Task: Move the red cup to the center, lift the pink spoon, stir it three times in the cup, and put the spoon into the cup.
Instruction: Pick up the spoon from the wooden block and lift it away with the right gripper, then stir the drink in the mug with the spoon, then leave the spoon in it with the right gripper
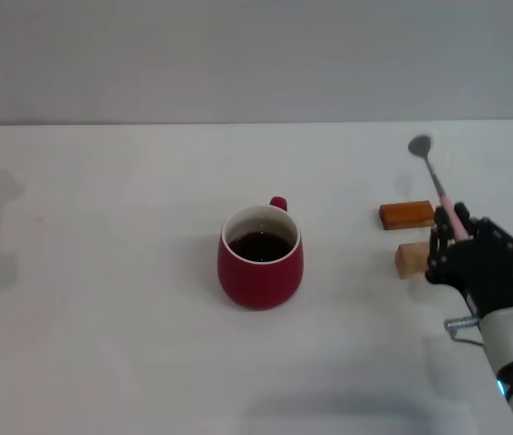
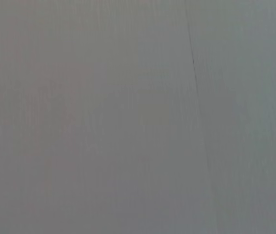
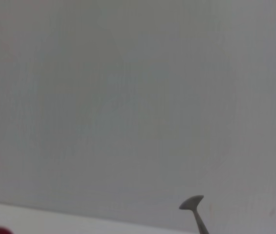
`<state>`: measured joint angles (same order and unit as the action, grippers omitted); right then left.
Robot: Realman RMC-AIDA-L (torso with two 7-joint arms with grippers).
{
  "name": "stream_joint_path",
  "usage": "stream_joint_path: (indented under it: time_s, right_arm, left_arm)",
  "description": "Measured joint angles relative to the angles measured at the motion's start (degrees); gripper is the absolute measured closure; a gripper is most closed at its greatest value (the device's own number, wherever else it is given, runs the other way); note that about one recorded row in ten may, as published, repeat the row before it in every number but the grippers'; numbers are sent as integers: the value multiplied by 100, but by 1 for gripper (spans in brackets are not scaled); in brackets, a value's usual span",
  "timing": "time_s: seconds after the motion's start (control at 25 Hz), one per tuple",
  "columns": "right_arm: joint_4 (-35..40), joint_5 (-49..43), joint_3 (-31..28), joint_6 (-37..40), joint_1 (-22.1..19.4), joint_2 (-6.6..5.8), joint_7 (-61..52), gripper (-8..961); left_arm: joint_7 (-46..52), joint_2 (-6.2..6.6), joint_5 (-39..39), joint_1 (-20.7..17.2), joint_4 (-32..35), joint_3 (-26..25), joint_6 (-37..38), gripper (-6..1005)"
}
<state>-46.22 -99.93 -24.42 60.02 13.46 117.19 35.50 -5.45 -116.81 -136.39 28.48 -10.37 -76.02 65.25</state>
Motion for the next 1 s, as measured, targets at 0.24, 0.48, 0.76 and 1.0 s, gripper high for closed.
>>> stream_joint_path:
  time_s: [0.24, 0.48, 0.76, 1.0]
  right_arm:
    - [-1249, -6, -151, -45, -208, -328, 821, 796]
    - [-1782, -36, -213, -97, -252, -456, 1182, 796]
    - [-2372, -431, -460, -435, -288, -623, 1226, 796]
    - [-2779, -953, -730, -833, -352, -672, 1232, 796]
  left_arm:
    - [0, 4, -2, 9, 1, -33, -11, 1000]
    - [0, 7, -17, 9, 9, -144, -14, 1001]
    - [0, 6, -5, -8, 9, -150, -13, 1001]
    - [0, -14, -1, -18, 9, -194, 0, 1001]
